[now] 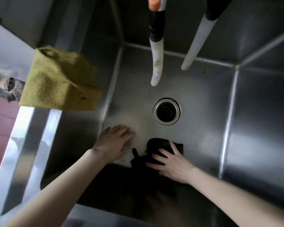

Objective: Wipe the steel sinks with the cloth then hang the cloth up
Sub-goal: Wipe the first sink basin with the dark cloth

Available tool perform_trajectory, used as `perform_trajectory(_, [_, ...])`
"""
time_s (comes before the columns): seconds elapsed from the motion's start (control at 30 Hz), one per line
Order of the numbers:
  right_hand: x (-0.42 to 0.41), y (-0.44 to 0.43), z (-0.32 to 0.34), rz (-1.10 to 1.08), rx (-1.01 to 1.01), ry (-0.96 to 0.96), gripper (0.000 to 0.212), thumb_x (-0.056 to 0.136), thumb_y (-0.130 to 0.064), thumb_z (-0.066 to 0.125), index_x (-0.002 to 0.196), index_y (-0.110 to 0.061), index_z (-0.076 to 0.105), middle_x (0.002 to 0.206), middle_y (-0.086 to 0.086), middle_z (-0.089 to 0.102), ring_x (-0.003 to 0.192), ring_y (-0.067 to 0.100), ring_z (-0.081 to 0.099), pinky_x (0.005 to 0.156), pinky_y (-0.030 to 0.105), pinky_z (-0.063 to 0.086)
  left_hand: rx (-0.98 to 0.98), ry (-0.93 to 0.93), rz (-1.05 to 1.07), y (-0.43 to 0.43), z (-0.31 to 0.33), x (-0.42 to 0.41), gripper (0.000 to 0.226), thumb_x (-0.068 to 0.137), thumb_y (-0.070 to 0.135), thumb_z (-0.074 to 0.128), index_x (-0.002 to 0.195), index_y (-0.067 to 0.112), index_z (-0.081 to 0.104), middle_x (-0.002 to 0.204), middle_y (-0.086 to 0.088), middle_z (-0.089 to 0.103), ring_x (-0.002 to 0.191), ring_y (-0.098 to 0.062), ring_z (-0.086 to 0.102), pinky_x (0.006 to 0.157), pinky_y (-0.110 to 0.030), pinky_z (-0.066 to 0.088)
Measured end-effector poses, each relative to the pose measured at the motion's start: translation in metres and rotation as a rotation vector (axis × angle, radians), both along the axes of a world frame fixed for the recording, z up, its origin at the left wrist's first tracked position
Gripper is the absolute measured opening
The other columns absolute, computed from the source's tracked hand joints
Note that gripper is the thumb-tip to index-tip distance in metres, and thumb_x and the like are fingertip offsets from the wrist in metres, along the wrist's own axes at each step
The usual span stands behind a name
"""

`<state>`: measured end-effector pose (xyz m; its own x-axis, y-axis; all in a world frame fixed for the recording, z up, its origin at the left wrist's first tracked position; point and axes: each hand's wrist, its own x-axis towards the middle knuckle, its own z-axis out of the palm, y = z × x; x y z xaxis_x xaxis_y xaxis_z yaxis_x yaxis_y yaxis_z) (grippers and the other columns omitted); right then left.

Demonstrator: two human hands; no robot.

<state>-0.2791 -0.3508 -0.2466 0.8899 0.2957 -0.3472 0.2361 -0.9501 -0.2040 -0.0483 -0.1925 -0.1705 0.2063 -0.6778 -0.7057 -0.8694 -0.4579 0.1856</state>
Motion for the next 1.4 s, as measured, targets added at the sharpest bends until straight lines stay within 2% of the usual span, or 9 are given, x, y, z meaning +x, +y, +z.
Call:
perform_trajectory(0.2, [0.023,0.025,-0.015,0.039,-0.012,0.085,0.069,0.083,-0.058,0.052,0.146,-0.044,0.026,0.155,-0.009,0.029,0.138,0.027,0.034,0.103,0.072,0.019,0.051,-0.142,0.022,0.038,0.012,0.01,0.065,0.092,0.039,0.048,0.148,0.032,0.016,0.158,0.0,0.013,0.146,-0.018,0.004,0.117,-0.046,0.008])
perform_trajectory(0.53, [0.152,0.046,-0.024,-0.216,0.0,-0.093,0.05,0.086,-0.041,0.05,0.136,-0.043,0.046,0.147,-0.003,0.043,0.134,0.026,0.041,0.104,0.067,0.021,0.089,-0.249,-0.024,0.044,0.035,0.019,0.053,0.096,0.038,0.037,0.146,0.025,0.025,0.157,-0.005,0.015,0.146,-0.025,-0.004,0.118,-0.043,-0.004])
perform_trajectory(0.7, [0.15,0.066,-0.02,-0.359,0.019,-0.044,0.061,0.083,-0.035,0.068,0.139,-0.039,0.044,0.15,-0.001,0.04,0.138,0.032,0.034,0.102,0.07,0.019,0.166,-0.343,-0.232,0.057,0.063,0.015,0.047,0.098,0.03,0.029,0.143,0.015,0.032,0.154,-0.015,0.021,0.145,-0.034,-0.002,0.118,-0.049,-0.005])
perform_trajectory(0.8, [0.116,0.069,-0.018,-0.121,0.051,0.037,0.061,0.076,-0.039,0.073,0.133,-0.042,0.05,0.146,-0.003,0.045,0.135,0.033,0.039,0.098,0.071,0.026,-0.027,-0.373,-0.29,0.064,0.078,0.017,0.042,0.087,0.018,0.032,0.103,0.01,0.07,0.12,-0.022,0.061,0.126,-0.039,0.046,0.112,-0.055,0.019])
perform_trajectory(0.87, [0.092,0.067,-0.021,-0.013,0.042,0.11,0.06,0.077,-0.044,0.071,0.133,-0.044,0.049,0.147,-0.004,0.044,0.136,0.032,0.037,0.099,0.071,0.028,-0.132,-0.394,-0.351,0.07,0.082,0.021,0.038,0.079,0.016,0.035,0.076,0.009,0.072,0.093,-0.018,0.071,0.105,-0.037,0.063,0.103,-0.056,0.034])
perform_trajectory(0.93, [0.084,0.069,-0.018,-0.027,0.075,0.159,0.057,0.084,-0.048,0.063,0.137,-0.045,0.043,0.151,-0.005,0.037,0.141,0.032,0.028,0.101,0.071,0.026,-0.211,-0.42,-0.37,0.072,0.084,0.025,0.035,0.08,0.013,0.036,0.075,0.008,0.071,0.094,-0.019,0.07,0.105,-0.037,0.063,0.102,-0.054,0.033])
perform_trajectory(1.07, [0.095,0.076,-0.018,-0.05,0.059,0.144,0.059,0.096,-0.045,0.043,0.147,-0.045,0.014,0.16,-0.007,0.002,0.146,0.028,-0.008,0.108,0.065,-0.011,-0.357,-0.504,-0.383,0.074,0.097,0.036,0.037,0.087,0.007,0.032,0.084,0.004,0.069,0.102,-0.025,0.067,0.115,-0.04,0.057,0.108,-0.054,0.03])
perform_trajectory(1.23, [0.135,0.079,-0.023,-0.204,0.03,0.062,0.075,0.071,-0.035,0.079,0.137,-0.044,0.044,0.149,-0.003,0.04,0.138,0.029,0.033,0.103,0.067,0.021,-0.406,-0.549,-0.426,0.075,0.101,0.052,0.034,0.089,0.007,0.032,0.08,0.005,0.065,0.1,-0.022,0.065,0.128,-0.038,0.046,0.115,-0.054,0.018])
perform_trajectory(1.4, [0.17,0.069,-0.009,-0.313,0.0,0.104,0.067,0.089,-0.024,0.059,0.144,-0.046,0.027,0.158,-0.005,0.021,0.145,0.029,0.017,0.108,0.066,0.01,-0.458,-0.471,-0.424,0.076,0.098,0.054,0.031,0.084,0.016,0.034,0.08,0.011,0.064,0.098,-0.014,0.066,0.132,-0.034,0.042,0.118,-0.052,0.013])
